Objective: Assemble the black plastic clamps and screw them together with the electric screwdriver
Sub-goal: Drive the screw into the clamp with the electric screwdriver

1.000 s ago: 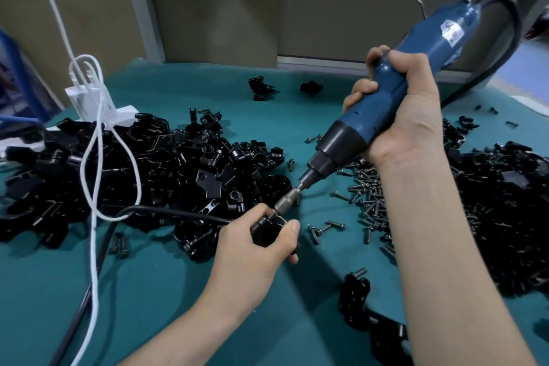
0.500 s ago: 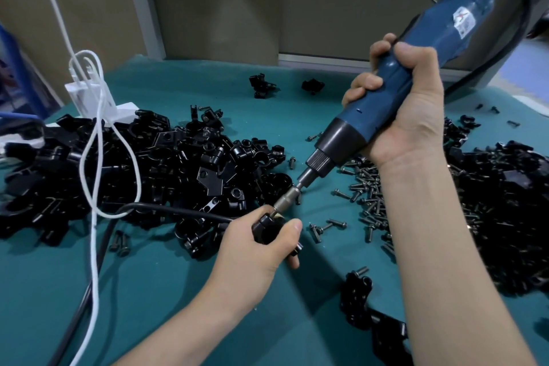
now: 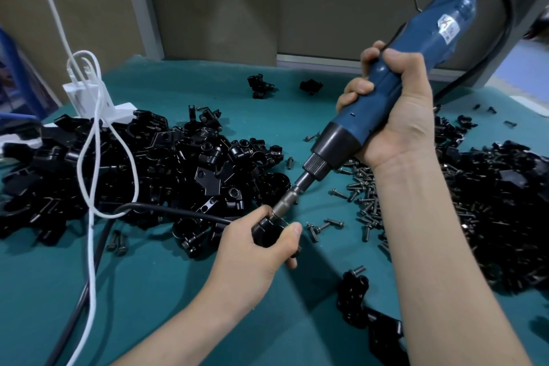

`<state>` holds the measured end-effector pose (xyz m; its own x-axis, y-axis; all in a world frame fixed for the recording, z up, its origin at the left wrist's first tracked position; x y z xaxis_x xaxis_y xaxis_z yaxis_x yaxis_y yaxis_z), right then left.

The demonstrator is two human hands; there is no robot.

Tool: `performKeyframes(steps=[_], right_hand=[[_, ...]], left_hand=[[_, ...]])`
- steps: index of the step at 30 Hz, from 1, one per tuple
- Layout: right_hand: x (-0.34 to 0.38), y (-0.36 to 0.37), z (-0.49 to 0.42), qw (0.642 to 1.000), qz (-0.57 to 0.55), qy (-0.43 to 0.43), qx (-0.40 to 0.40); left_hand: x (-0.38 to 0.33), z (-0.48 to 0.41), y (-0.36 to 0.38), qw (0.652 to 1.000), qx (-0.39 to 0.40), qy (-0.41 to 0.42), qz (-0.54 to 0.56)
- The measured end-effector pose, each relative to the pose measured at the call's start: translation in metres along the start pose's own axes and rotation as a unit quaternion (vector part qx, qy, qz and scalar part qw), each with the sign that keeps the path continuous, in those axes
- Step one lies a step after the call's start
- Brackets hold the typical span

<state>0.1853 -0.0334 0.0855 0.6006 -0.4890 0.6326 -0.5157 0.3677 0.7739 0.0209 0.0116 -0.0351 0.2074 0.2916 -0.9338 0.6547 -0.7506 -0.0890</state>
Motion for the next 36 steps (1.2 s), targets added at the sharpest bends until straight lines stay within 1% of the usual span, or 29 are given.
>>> performKeyframes(steps=[11, 31, 33, 34, 35, 36], right_hand=[[-0.003, 0.004, -0.001, 1.000, 0.009, -0.001, 0.007], [-0.006, 0.011, 0.002, 0.999, 0.043, -0.003, 0.010], [-0.005, 0.015, 0.003, 0.999, 0.039, -0.001, 0.030], [-0.005, 0.019, 0.003, 0.998, 0.026, 0.000, 0.053], [-0.005, 0.022, 0.004, 0.997, 0.010, 0.003, 0.079], [-0.005, 0.026, 0.005, 0.995, -0.005, 0.004, 0.104]], left_hand=[[0.000, 0.000, -0.002, 1.000, -0.011, -0.003, -0.008], [-0.002, 0.000, -0.001, 1.000, -0.021, 0.004, 0.008], [-0.002, -0.001, 0.000, 1.000, -0.009, -0.002, 0.023], [-0.001, -0.001, 0.002, 0.999, 0.003, -0.012, 0.042], [0.002, 0.000, 0.004, 0.997, 0.020, -0.038, 0.071], [0.008, 0.004, 0.008, 0.989, 0.042, -0.082, 0.119]])
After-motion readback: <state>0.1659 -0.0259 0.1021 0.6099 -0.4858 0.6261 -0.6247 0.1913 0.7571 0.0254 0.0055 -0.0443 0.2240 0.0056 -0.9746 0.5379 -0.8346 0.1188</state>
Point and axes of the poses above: each hand's wrist, its own z-axis away from the middle knuckle, its own y-axis out of the palm, x = y × z, the point moved 9 cm from there along -z, towards the middle knuckle, and after that the axes turned 13 degrees about y, right-handed, at the moved point
